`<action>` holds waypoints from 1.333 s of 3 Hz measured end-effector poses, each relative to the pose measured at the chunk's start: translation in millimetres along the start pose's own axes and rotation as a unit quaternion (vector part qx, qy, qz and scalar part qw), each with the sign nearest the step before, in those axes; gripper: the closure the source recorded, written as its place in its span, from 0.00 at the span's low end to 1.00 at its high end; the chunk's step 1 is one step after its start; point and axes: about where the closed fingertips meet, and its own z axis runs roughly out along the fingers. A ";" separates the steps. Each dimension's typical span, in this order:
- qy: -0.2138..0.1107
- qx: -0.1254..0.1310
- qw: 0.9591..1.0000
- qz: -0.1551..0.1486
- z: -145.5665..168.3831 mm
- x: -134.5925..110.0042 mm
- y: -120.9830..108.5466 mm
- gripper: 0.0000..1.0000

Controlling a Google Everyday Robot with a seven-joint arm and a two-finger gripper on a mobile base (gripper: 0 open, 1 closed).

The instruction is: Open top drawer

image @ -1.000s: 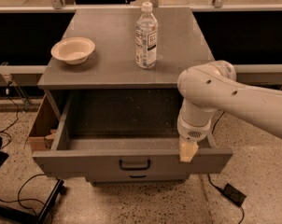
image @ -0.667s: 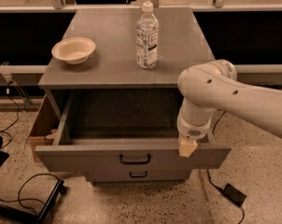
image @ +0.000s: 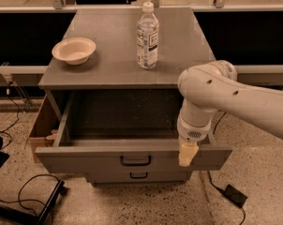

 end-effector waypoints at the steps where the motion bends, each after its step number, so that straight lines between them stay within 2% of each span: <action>1: 0.000 0.000 1.000 0.000 -1.9 -0.1 0.0 0.00; 2: 0.000 0.000 1.000 0.000 -1.9 -0.1 0.0 0.00; 3: -0.012 -0.002 1.000 -0.002 5.9 -6.6 17.7 0.14; 4: -0.032 -0.012 0.999 0.008 15.4 -11.0 74.9 0.38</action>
Offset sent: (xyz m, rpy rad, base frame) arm 0.0000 0.0000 0.0019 0.0000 0.0000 0.0000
